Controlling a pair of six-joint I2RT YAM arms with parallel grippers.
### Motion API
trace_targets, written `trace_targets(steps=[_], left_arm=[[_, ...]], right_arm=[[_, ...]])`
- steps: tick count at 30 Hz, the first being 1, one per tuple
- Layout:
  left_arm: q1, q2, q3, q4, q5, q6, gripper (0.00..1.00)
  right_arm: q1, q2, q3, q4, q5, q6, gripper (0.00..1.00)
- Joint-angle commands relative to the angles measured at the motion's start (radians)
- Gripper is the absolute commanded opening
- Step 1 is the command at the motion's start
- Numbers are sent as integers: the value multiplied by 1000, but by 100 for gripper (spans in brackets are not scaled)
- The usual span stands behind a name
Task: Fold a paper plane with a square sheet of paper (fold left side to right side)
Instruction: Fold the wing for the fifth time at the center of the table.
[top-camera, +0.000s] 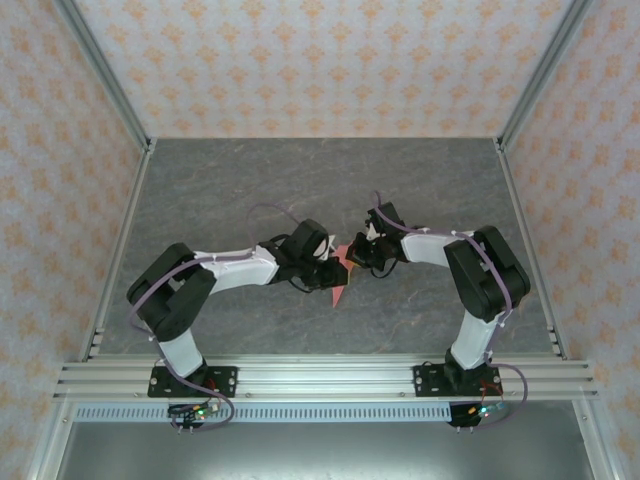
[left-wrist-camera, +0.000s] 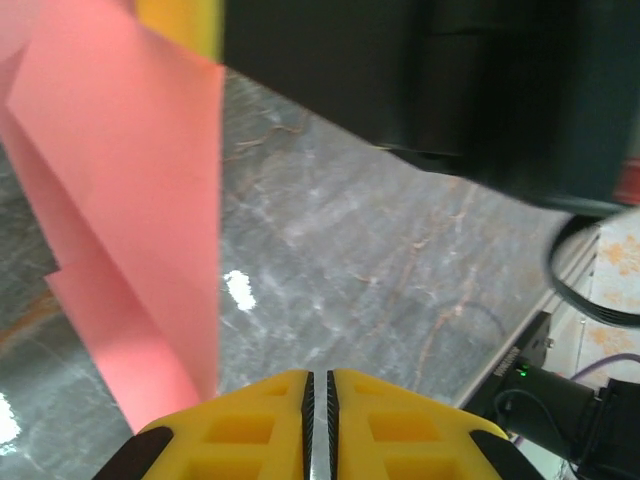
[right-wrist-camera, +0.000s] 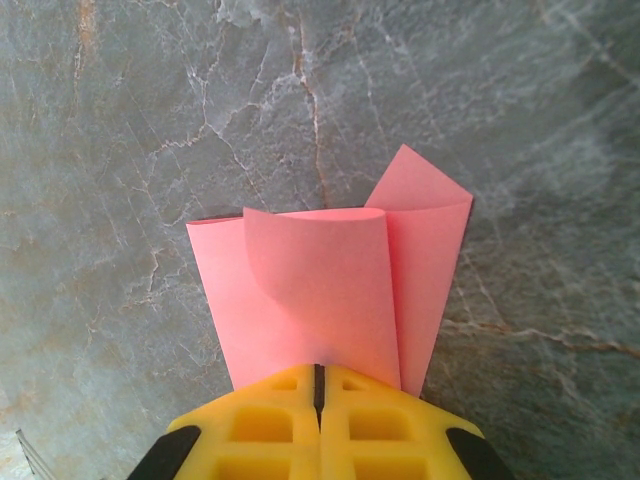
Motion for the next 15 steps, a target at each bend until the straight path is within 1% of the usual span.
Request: trace_targets(steps=[1,15], left_arm=[[4,18,15,31,-15,-11,14],[3,70,-41,32,-35,-10,13]], right_arm=[[-8,42,-10,-116,81,-21,5],[-7,44,0,-125,80,-27,5]])
